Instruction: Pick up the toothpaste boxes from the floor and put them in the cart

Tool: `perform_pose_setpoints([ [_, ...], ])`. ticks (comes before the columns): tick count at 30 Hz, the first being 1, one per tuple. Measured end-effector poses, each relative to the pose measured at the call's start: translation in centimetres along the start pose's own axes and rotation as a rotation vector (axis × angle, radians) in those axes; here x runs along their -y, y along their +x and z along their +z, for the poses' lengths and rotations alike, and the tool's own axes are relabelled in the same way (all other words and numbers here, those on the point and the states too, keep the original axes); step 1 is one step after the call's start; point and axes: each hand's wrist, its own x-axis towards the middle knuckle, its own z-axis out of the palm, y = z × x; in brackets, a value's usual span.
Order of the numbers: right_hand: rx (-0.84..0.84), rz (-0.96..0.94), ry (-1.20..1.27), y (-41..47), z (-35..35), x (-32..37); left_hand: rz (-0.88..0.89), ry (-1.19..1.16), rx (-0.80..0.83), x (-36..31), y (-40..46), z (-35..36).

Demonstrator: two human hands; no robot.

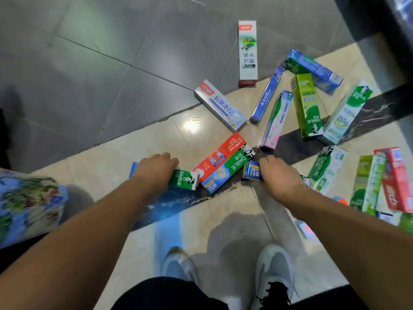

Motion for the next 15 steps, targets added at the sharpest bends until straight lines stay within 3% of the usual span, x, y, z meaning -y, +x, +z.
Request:
perform_pose_setpoints([
  [8, -0.184, 0.144, 0.591, -13.9, -21.5, 0.4, -0.176, -0.491, -0.172, -0.7, -16.0, -20.8],
  [15, -0.285, 0.205, 0.724, -31.1, -42.7, -3.5, -0.108, -0.621, -0.3, -4.2, -33.0, -44.1],
])
